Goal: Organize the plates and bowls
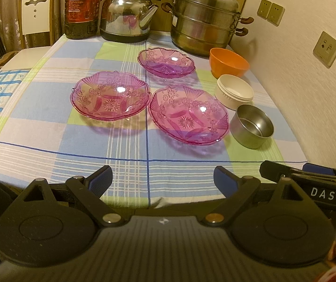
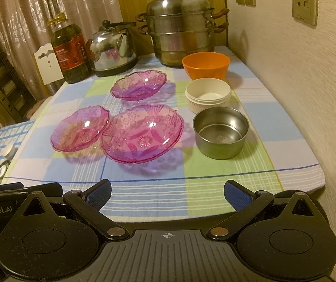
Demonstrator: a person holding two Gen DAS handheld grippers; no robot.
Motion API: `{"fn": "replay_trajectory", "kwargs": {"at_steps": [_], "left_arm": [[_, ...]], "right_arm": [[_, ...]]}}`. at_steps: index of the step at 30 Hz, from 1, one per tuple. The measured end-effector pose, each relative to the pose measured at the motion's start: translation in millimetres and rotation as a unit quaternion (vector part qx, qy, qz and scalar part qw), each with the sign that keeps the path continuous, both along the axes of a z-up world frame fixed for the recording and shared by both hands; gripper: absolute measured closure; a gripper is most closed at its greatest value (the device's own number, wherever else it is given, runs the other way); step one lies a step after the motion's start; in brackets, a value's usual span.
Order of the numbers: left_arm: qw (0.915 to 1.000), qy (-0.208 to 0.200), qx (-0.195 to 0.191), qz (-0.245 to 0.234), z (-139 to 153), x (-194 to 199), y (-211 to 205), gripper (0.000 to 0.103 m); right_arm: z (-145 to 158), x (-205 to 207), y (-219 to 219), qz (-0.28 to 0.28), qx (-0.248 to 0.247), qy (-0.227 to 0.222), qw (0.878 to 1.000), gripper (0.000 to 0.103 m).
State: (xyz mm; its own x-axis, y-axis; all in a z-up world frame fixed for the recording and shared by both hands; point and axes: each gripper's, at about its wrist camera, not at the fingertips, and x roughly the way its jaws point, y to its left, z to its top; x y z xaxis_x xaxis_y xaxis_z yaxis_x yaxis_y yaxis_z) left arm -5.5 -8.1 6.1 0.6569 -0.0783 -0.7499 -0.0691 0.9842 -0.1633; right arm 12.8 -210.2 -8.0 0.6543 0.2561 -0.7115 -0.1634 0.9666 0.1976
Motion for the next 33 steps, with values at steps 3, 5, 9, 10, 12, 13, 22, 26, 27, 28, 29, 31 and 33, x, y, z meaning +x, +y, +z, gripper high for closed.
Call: {"fn": "replay_trajectory", "kwargs": {"at_steps": [3,5,9,10,12,13,22,26,27,28,29,31,33], "left_arm": [[1.0000,0.000,-0.002,0.001,1.8,2.1,0.0,0.011],[1.0000,-0.001,-0.005,0.003,2.7,3.7,1.9,0.011],[0.9999,0.000,-0.009,0.007,3.3,9.1,6.4,0.011],[0.9999,0.000,-0.010,0.009,2.8,11.4,7.2,0.011],[0.9999,0.004,-0.013,0.011,0.0,17.5,9.9,0.011],[0.9998,0.006,-0.014,0.011,-1.5,20.4,11.2,0.011],[0.9935,0.030,-0.099,0.048,-29.5,58.6,43.1,0.013],[0.9833,0.031,-0.161,0.079,-48.8,78.2,59.6,0.017],[0.9812,0.032,-0.172,0.082,-53.6,84.0,61.4,0.019],[0.9798,0.034,-0.179,0.083,-57.3,89.7,62.2,0.019],[0.9785,0.036,-0.186,0.082,-61.5,96.0,62.9,0.020],[0.9760,0.041,-0.197,0.082,-69.2,108.7,62.0,0.022],[0.9743,0.041,-0.206,0.082,-76.2,118.7,60.8,0.025]], "right_arm": [[2.6,0.5,-0.5,-0.005,0.007,-0.002,1.000,0.001],[3.8,2.5,-0.4,-0.007,0.010,-0.005,1.000,0.001],[4.6,11.1,0.6,-0.005,0.016,-0.007,1.000,0.001],[4.1,13.9,0.8,-0.005,0.018,-0.007,1.000,0.001],[2.0,20.2,0.4,-0.007,0.024,-0.005,1.000,0.001],[0.4,23.6,-0.3,-0.008,0.030,-0.002,1.000,0.001],[-20.0,61.4,-1.2,-0.023,0.080,0.014,0.996,0.001],[-30.5,78.9,-0.3,-0.034,0.093,0.015,0.995,0.005],[-33.9,84.3,0.2,-0.035,0.096,0.018,0.995,0.015],[-38.6,90.7,0.8,-0.035,0.101,0.027,0.994,0.020],[-42.8,95.8,0.2,-0.037,0.108,0.036,0.993,0.024],[-51.5,104.3,0.0,-0.044,0.119,0.049,0.991,0.027],[-58.4,111.1,1.4,-0.050,0.118,0.057,0.990,0.032]]}}
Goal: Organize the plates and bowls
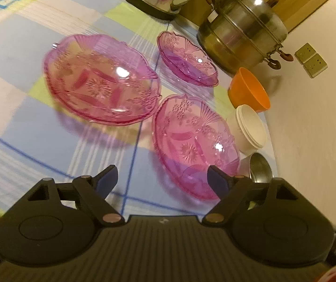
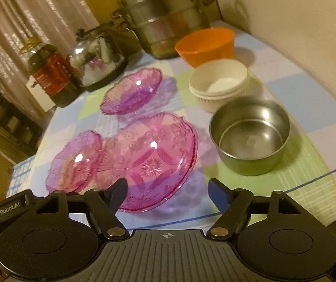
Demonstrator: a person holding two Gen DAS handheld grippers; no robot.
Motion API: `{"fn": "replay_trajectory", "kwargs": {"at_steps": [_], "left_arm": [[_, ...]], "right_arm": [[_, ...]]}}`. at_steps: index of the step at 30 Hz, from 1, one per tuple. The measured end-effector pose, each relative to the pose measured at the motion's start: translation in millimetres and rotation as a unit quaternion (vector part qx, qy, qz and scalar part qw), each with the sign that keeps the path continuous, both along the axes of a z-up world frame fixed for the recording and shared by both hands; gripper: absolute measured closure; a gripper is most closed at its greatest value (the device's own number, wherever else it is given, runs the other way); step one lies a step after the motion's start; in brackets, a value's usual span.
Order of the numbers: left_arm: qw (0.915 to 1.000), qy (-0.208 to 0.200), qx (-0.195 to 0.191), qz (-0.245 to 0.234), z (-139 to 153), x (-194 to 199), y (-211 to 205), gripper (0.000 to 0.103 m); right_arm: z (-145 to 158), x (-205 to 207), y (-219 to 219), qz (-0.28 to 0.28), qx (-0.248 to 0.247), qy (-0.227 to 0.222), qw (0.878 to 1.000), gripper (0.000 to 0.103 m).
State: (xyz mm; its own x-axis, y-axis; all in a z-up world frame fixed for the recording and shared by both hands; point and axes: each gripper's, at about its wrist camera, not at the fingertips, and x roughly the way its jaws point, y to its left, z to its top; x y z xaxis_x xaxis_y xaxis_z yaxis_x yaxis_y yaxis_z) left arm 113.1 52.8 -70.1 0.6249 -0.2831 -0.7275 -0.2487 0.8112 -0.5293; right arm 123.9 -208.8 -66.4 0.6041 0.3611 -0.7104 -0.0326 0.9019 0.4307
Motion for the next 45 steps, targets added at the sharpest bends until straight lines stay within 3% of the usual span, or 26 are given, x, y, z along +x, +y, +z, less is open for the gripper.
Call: {"fn": "replay_trajectory", "kwargs": {"at_steps": [13,17,22,30,38,45], "left_arm": [[0.9999,-0.009,0.001,-0.013,-25.8,35.6,-7.5,0.042],[0.9998,-0.007,-0.001,-0.020,-30.9,41.0,-10.9,0.048],[0.9996,-0.010,0.001,-0.026,-32.7,44.2,-14.7,0.064],[0.9994,-0.017,0.017,-0.024,-32.0,45.3,-14.6,0.083],[0.9994,-0.012,0.023,-0.024,-33.8,45.4,-13.7,0.089],[0.9988,-0.018,0.033,-0.031,-29.5,42.7,-16.3,0.093]], "right_arm": [[-32.8,25.0,-5.7,-0.031,0.042,0.051,0.997,0.042],[-37.2,26.6,-9.0,-0.038,0.048,0.057,0.996,0.049],[-40.8,29.8,-10.5,-0.046,0.052,0.063,0.996,0.057],[-41.7,33.6,-6.0,-0.047,0.055,0.062,0.995,0.080],[-41.4,34.1,-3.7,-0.047,0.047,0.060,0.996,0.087],[-36.0,30.9,-3.1,-0.047,0.039,0.048,0.997,0.088]]}}
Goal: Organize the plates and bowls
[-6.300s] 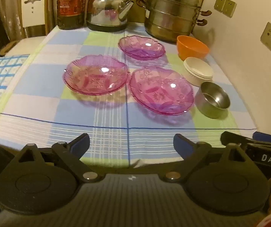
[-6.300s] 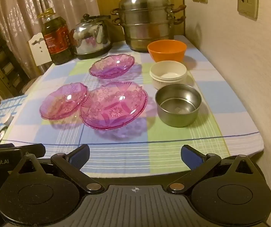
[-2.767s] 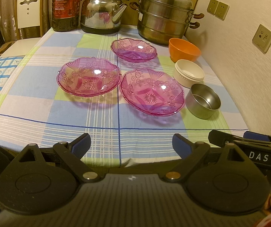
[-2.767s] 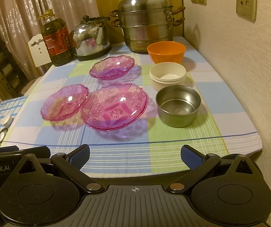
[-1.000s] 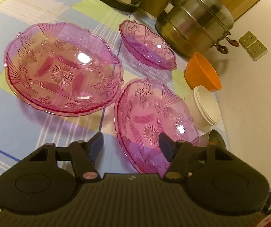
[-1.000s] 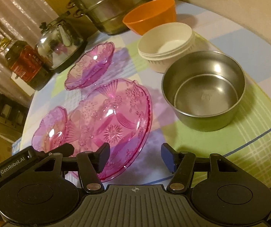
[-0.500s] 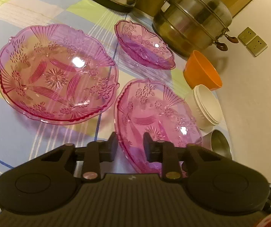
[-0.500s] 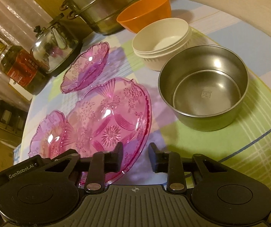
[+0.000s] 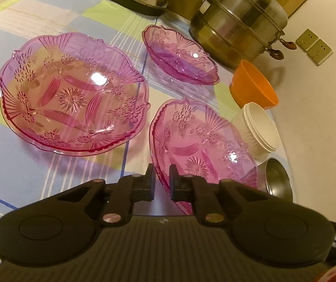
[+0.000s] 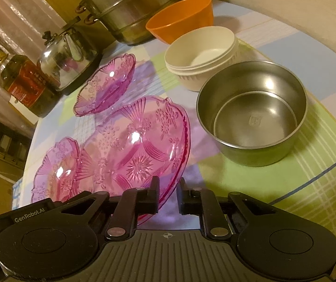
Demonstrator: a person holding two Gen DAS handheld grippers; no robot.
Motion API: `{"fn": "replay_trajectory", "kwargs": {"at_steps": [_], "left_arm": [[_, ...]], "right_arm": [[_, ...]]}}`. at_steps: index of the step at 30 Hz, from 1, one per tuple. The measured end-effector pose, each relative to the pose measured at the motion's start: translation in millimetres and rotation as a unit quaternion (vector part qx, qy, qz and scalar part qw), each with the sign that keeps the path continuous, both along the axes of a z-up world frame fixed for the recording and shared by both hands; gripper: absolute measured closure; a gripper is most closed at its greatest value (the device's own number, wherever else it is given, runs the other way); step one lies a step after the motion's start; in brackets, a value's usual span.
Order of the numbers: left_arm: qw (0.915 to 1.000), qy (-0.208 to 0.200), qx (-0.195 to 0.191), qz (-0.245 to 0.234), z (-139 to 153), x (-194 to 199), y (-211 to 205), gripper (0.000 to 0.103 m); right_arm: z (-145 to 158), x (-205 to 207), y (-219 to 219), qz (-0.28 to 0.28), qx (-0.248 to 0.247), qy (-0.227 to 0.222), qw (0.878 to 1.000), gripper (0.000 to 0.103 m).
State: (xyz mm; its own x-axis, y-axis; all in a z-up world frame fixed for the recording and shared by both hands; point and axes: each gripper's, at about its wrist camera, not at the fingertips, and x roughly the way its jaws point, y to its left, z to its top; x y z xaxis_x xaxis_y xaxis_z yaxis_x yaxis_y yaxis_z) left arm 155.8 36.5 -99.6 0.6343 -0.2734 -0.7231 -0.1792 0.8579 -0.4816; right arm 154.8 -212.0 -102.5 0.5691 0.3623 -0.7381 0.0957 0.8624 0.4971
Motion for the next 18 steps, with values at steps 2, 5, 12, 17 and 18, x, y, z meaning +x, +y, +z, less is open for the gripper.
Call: {"fn": "replay_trajectory", "kwargs": {"at_steps": [2,5,12,17,18], "left_arm": [[1.0000,-0.004,0.000,-0.003,2.6,-1.7,-0.8,0.093],[0.9999,-0.009,0.003,-0.006,6.9,-4.9,-1.1,0.093],[0.9996,-0.028,0.003,-0.003,25.8,-14.7,2.5,0.093],[0.9991,-0.042,0.009,0.001,46.9,-10.2,7.7,0.093],[0.9989,-0.045,0.011,0.001,51.1,-7.5,9.1,0.093]], "right_arm": [[2.9,-1.8,-0.3,0.000,-0.004,-0.005,1.000,0.088],[8.0,-5.2,-0.8,0.004,-0.007,-0.014,1.000,0.088],[27.5,-13.1,0.1,0.008,-0.003,-0.038,0.999,0.088],[43.7,-6.0,5.5,0.016,0.005,-0.053,0.998,0.088],[46.7,-1.9,7.8,0.018,0.007,-0.056,0.998,0.088]]}}
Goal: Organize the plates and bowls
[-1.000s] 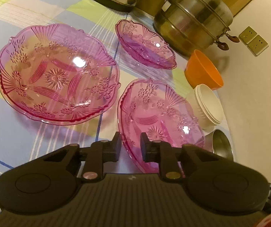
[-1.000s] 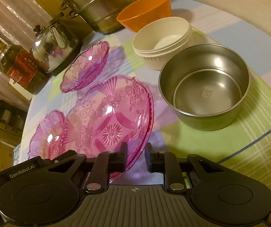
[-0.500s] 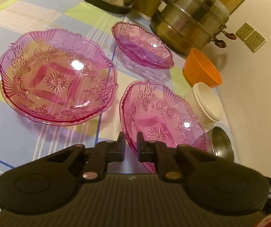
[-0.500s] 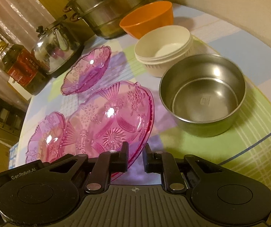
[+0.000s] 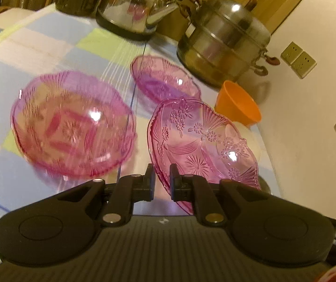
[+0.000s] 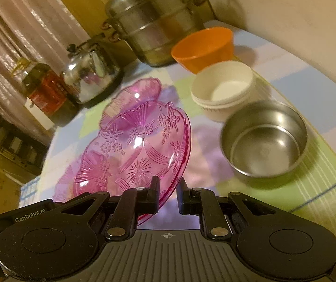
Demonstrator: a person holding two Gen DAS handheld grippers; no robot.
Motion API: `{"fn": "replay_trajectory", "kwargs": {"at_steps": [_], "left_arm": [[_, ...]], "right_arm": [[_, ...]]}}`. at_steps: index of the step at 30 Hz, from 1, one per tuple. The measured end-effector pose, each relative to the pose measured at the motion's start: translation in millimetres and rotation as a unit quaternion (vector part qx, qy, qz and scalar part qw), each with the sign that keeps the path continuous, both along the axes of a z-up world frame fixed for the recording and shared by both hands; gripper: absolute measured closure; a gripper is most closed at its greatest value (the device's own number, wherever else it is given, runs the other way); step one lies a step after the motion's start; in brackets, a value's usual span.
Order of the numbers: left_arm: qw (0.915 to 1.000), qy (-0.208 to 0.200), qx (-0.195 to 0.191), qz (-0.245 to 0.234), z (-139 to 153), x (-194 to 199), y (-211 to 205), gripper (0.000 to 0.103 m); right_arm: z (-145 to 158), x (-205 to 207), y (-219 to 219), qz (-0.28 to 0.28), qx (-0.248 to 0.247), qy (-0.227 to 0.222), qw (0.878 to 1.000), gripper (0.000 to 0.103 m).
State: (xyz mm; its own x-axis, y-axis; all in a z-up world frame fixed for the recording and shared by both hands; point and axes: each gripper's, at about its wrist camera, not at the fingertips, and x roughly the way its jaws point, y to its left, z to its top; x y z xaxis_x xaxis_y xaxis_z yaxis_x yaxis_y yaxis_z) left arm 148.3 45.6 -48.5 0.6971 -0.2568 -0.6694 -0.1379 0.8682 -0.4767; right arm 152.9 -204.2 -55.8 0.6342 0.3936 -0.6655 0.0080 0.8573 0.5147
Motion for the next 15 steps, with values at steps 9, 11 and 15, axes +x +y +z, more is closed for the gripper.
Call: {"fn": "replay_trajectory", "kwargs": {"at_steps": [9,11,15], "left_arm": [[0.9997,-0.019,0.016,0.000,25.7,56.6,14.8,0.092],[0.9997,-0.020,0.015,0.003,26.1,74.3,18.6,0.092],[0.9997,-0.018,0.012,0.009,20.1,107.9,25.1,0.092]], "right_arm": [[22.0,67.5,21.6,0.018,0.001,-0.020,1.000,0.088],[22.3,87.4,26.3,0.021,0.001,-0.018,1.000,0.088],[18.3,126.6,34.9,0.027,-0.003,-0.013,1.000,0.088]]}}
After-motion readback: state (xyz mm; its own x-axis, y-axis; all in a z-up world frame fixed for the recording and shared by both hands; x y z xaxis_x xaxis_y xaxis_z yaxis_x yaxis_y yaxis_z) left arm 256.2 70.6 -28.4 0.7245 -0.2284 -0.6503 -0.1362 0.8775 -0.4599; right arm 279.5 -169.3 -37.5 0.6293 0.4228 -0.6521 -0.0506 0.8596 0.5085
